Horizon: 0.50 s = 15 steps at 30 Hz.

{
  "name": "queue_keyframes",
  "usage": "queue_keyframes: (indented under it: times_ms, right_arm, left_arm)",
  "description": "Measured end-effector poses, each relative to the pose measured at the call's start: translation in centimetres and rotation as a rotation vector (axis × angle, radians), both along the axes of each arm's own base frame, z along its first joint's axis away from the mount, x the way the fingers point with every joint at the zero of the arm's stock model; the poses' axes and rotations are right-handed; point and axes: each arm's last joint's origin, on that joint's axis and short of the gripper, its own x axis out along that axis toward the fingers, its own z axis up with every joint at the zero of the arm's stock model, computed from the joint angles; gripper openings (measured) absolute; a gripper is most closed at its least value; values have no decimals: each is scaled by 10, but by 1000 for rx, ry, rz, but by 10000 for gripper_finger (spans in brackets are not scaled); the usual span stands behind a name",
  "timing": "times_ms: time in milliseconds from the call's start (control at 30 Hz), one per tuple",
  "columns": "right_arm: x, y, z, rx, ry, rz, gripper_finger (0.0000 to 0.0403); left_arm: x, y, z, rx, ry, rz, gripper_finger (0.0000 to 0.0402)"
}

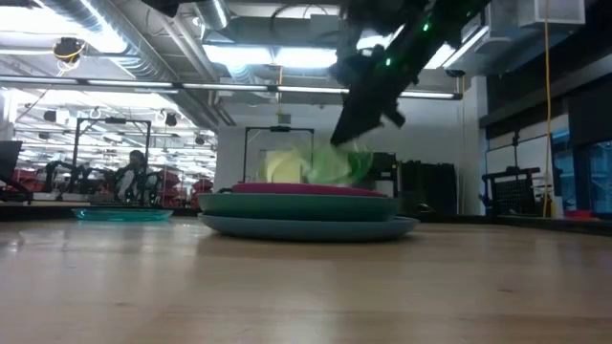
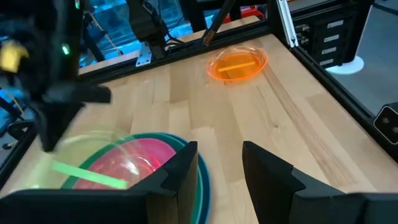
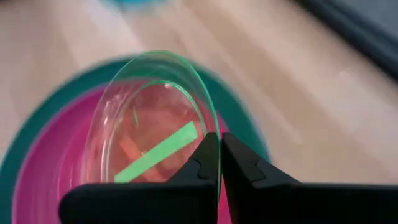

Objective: Stack plastic plates
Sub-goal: Stack the transparent green plate on top of the transparent pink plate, then stack the right transparent orange plate on top of the transparent green plate

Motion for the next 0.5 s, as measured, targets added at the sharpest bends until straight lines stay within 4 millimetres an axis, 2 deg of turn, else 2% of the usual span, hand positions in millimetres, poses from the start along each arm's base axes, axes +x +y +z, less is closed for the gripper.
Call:
queue_keyframes:
  times_ms: [133,267,367,500]
  right_arm:
    - [7,-7,-22,24,63,5,5]
    - [14,-7,-34,10,78,53,17]
    - [15,-7,-34,3,75,69,45]
    - [11,-6,-32,28,99,89,103]
  left_arm:
    - [0,0,0,2,5,0,121]
    - [0,0,-1,-6,8,-11,121]
    - [0,0,-1,-6,8,-12,121]
    - [0,0,-1,2,10,-14,121]
